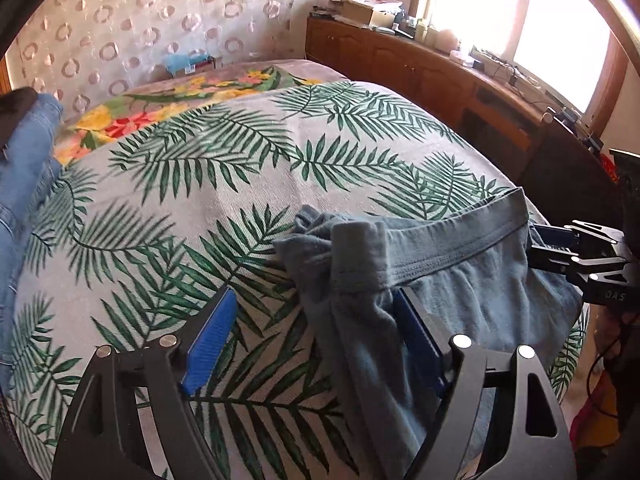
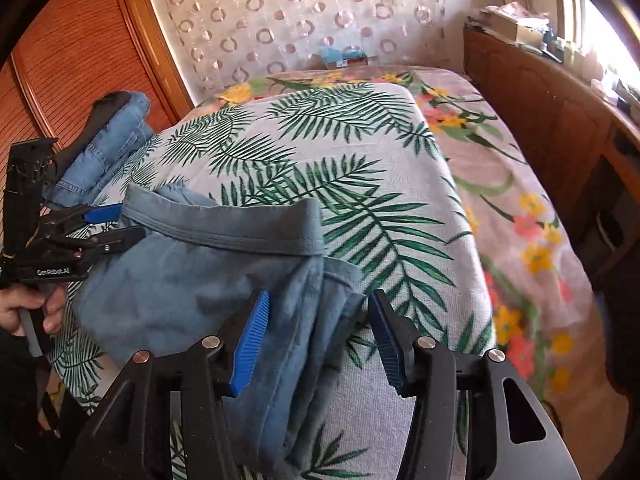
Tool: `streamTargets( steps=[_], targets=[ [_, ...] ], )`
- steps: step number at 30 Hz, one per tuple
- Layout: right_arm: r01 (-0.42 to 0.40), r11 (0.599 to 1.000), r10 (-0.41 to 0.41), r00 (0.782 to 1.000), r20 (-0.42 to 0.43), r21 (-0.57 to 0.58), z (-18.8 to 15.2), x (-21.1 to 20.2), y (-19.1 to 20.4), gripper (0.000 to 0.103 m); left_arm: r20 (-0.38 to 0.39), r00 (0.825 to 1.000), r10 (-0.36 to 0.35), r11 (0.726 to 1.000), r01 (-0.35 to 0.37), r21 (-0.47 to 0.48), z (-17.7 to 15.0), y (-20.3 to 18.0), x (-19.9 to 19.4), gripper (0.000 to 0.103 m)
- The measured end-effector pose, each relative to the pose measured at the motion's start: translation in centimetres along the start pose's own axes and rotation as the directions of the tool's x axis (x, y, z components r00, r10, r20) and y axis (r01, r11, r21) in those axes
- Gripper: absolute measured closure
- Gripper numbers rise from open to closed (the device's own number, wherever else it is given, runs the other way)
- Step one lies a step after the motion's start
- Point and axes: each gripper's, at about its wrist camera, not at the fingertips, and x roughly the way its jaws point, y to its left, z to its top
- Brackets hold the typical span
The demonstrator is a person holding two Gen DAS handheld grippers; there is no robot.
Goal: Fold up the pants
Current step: 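Grasp the folded shorts with both grippers from either side, then lift the folded shorts with both grippers and carry them toward the jeans stack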
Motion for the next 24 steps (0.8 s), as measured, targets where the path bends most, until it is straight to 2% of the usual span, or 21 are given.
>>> streamTargets(
  steps=[3,7,8,10,12,16,19,24],
  targets=[
    [0.01,1.0,-0.01,1.0,0.004,-0.021,0.2,0.1,0.4,0.05,0.003,0.999,-0.035,0.999,0.035,-0.036,0.1,0.3,0.2,0.031],
    [-0.019,0.999,0.02,1.0,0.004,-0.039,0.1,0.6,0.9,0.075,0.011,0.997,-0.076,0.996,0.077,-0.037,0.1,0.0,0.2,0.048],
    [-0.029,0.999,0.029,1.0,0.005,-0.03,0.0,0.7,0.9,0.079,0.01,0.996,-0.083,0.996,0.084,-0.038,0.1,-0.1,0.2,0.05],
    [-0.045,0.999,0.046,0.999,0.017,-0.019,-0.1,0.7,0.7,0.088,0.008,0.994,-0.105,0.994,0.105,-0.043,0.1,-0.3,0.2,0.063],
    [-0.049,0.999,0.05,0.998,0.027,-0.022,-0.3,0.6,0.7,0.09,0.009,0.994,-0.108,0.993,0.108,-0.045,0.1,-0.5,0.1,0.066],
    [-0.058,0.998,0.058,0.997,0.041,-0.009,-0.3,0.2,0.7,0.091,0.025,0.991,-0.129,0.99,0.131,-0.057,-0.1,-0.6,-0.7,0.079],
    [-0.064,0.998,0.065,0.996,0.064,-0.016,-0.3,-0.5,1.1,0.092,0.055,0.989,-0.137,0.989,0.14,-0.055,-0.1,-0.7,-2.2,0.082],
    [-0.071,0.996,0.077,0.991,0.113,-0.053,0.1,-2.2,2.2,0.092,0.124,0.986,-0.109,0.993,0.113,-0.026,-0.1,-1.5,-5.5,0.083]
  ],
)
